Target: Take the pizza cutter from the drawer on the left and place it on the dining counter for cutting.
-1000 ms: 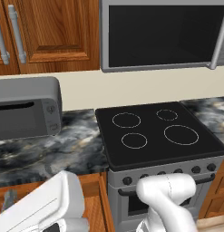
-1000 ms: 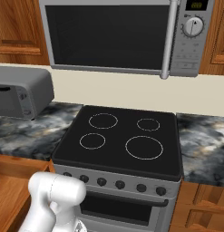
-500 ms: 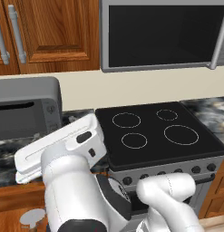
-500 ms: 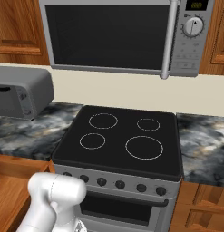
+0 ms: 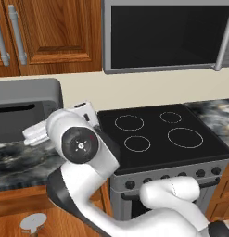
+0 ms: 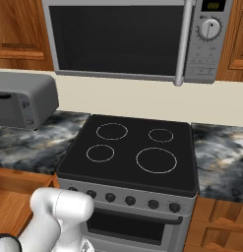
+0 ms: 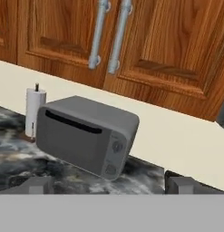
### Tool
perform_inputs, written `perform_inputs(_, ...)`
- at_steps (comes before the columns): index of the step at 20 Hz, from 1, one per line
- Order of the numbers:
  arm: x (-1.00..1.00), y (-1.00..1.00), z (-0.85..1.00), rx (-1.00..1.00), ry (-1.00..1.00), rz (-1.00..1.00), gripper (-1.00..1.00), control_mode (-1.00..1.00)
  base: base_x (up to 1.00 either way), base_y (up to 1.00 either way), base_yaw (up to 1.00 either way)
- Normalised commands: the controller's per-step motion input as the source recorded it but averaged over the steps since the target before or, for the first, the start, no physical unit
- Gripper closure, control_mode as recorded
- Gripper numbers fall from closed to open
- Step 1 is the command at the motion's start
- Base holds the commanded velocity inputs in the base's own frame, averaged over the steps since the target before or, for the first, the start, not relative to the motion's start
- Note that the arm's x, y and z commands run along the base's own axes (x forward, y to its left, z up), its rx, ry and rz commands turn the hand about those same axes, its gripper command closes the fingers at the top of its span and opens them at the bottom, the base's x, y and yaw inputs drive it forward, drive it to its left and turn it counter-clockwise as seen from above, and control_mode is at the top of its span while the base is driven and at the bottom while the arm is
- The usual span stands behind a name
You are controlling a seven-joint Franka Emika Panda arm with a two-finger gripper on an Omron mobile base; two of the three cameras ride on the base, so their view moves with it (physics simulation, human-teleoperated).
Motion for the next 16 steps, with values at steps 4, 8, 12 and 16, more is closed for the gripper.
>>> perform_inputs(4, 0.56, 0.93, -0.66, 0.0, 0.6, -0.01, -1.0, -1.0, 0.0, 0.0, 0.0)
perform_inputs(8, 0.31, 0.67, -0.67, 0.01, 0.66, 0.0, -1.0, -1.0, 0.0, 0.0, 0.0)
perform_inputs(12, 0.08, 0.34, -0.84, 0.01, 0.4, 0.0, -1.0, -1.0, 0.0, 0.0, 0.0)
perform_inputs(16, 0.0, 0.2, -0.73, 0.01, 0.35, 0.0, -1.0, -1.0, 0.0, 0.0, 0.0)
